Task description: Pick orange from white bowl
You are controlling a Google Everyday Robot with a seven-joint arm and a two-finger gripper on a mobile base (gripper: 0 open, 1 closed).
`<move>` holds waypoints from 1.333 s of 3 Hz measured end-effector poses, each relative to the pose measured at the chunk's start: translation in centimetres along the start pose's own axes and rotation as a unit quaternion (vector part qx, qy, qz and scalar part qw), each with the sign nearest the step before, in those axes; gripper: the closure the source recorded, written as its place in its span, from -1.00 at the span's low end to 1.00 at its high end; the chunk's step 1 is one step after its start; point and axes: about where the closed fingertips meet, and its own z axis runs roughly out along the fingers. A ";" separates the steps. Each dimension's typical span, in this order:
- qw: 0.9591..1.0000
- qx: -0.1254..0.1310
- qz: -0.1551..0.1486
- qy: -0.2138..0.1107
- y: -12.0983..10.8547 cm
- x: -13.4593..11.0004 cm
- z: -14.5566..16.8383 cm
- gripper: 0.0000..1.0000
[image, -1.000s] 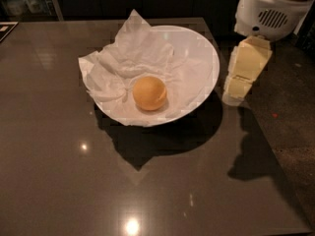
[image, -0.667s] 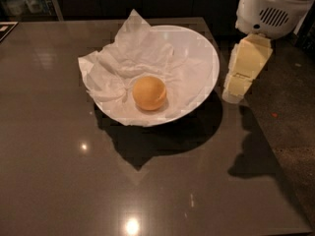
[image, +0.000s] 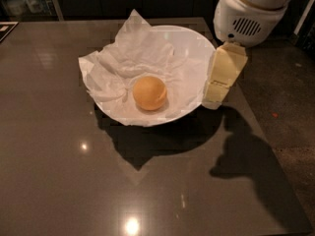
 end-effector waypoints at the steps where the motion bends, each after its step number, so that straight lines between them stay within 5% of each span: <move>1: 1.000 0.004 -0.019 0.015 0.8 -1.7 0.8 -1.00; 2: 1.000 0.007 -0.020 0.013 0.7 -1.8 0.8 -1.00; 4: 0.998 -0.007 -0.067 -0.013 1.1 -7.4 2.1 -1.00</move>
Offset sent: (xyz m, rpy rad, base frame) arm -0.0010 0.0177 -0.0058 -0.0359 -0.0030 0.0251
